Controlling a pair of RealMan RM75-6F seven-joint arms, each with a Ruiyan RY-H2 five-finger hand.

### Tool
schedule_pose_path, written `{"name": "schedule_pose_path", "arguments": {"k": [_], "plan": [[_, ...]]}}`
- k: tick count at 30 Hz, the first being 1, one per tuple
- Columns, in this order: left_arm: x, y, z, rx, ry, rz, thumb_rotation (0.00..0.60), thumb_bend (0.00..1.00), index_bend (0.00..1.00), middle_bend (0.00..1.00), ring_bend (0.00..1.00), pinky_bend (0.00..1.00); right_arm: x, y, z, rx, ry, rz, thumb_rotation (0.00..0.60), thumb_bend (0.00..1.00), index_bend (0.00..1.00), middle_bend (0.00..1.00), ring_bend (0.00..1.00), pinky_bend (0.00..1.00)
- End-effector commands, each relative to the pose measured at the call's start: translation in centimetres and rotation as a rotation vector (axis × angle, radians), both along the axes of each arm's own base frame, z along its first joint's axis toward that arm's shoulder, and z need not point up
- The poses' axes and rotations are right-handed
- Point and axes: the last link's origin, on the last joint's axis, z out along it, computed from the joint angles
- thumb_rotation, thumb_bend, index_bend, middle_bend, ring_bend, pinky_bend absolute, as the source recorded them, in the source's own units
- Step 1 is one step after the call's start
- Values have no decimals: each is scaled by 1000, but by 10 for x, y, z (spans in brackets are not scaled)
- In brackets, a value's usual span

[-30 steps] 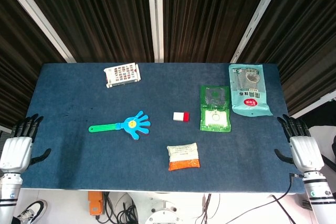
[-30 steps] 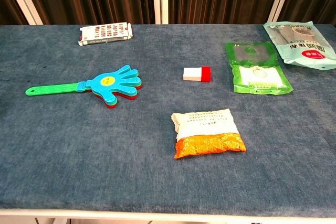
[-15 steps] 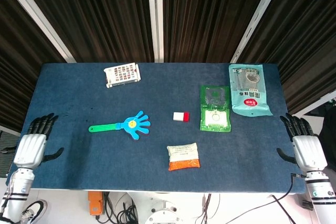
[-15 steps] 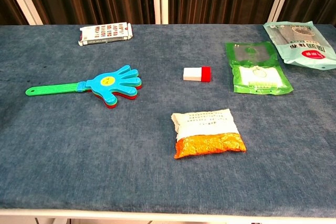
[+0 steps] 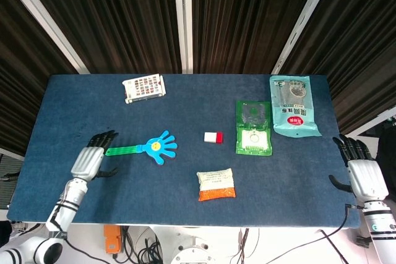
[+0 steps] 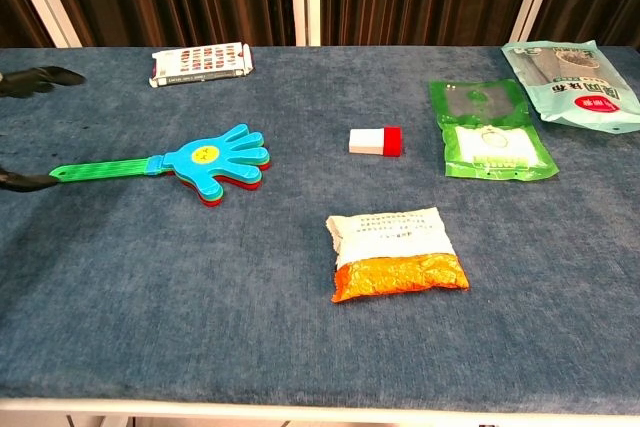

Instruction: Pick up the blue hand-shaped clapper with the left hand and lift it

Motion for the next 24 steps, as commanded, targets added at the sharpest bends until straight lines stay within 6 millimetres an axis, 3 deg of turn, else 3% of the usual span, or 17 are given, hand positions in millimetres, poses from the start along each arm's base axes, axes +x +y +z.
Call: {"name": "schedule_pose_path", "arguments": {"k": [1,11,24], "plan": [[6,15,-15,-23,-25,6,600,200,85,0,0,0,-2,0,1,0,-1,-6,600,148,0,0,0,0],[13,41,-52,-68,-37,48,600,214,127,7,0,0,-8,0,3,-4,-4,-17,600,148,0,0,0,0],[12,53,-67,-86,-68,102,600,252,256,23,0,0,-13,0,7,-14,-7,-30,600,148,0,0,0,0]]}}
